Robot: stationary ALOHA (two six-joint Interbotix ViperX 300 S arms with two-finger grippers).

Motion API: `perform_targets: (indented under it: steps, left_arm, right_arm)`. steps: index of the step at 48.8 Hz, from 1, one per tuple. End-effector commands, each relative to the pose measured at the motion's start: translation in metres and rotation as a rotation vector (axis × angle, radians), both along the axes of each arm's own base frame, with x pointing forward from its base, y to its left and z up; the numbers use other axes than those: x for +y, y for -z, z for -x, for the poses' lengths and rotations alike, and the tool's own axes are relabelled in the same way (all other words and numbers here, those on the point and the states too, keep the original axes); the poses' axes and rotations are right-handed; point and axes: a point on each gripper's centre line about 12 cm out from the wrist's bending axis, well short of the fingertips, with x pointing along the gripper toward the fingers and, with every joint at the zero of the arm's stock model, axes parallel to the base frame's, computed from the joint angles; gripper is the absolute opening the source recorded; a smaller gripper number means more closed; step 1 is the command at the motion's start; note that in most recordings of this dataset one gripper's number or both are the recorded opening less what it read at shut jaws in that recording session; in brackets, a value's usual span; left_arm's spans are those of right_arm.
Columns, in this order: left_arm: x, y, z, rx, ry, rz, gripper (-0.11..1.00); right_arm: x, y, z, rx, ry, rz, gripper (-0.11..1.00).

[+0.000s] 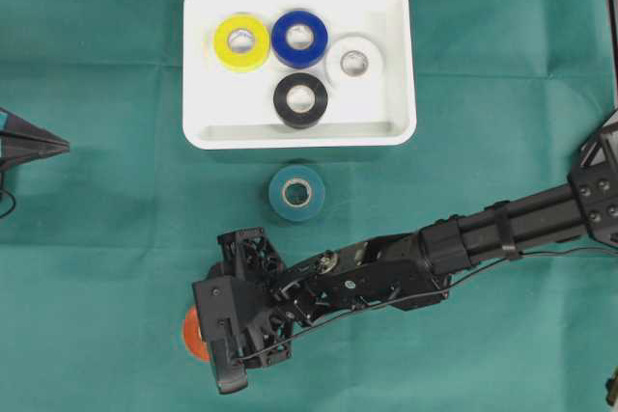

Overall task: Put the tape into the white case with the right arm.
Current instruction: 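Close the right gripper on the orange-red roll's rim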

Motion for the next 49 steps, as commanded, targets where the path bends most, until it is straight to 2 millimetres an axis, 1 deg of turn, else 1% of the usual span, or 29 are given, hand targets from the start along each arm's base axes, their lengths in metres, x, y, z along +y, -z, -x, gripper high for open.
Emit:
perform_targets:
  steps: [1,3,16,22,39,45,49]
  left_arm:
    - [0.000,-0.005,-0.001,-0.012,-0.002,0.000,0.00]
    - [0.000,-0.005,-0.001,-0.012,-0.002,-0.002,0.00]
    - [0.000,-0.005,-0.001,-0.014,-0.002,-0.002,0.00]
    - [0.000,-0.005,-0.001,-0.012,-0.002,-0.002,0.00]
    - [0.000,-0.005,-0.001,-0.014,-0.002,-0.002,0.00]
    - [0.000,-0.005,-0.001,-0.012,-0.002,-0.002,0.00]
    - [0.000,-0.005,-0.001,-0.012,-0.002,-0.002,0.00]
  right_arm:
    - [0.002,-0.018,-0.005,-0.039,-0.001,-0.012,0.03]
    - [0.002,-0.017,-0.005,-0.038,0.000,-0.011,0.01]
    - [0.006,-0.022,-0.004,-0.044,-0.008,-0.011,0.01]
    - [0.006,-0.036,-0.002,-0.062,-0.004,-0.012,0.01]
    - [-0.009,-0.085,0.006,-0.061,0.079,0.037,0.01]
    - [-0.012,-0.093,0.008,-0.064,0.092,0.040,0.01]
    - [-0.013,-0.094,0.008,-0.065,0.096,0.038,0.01]
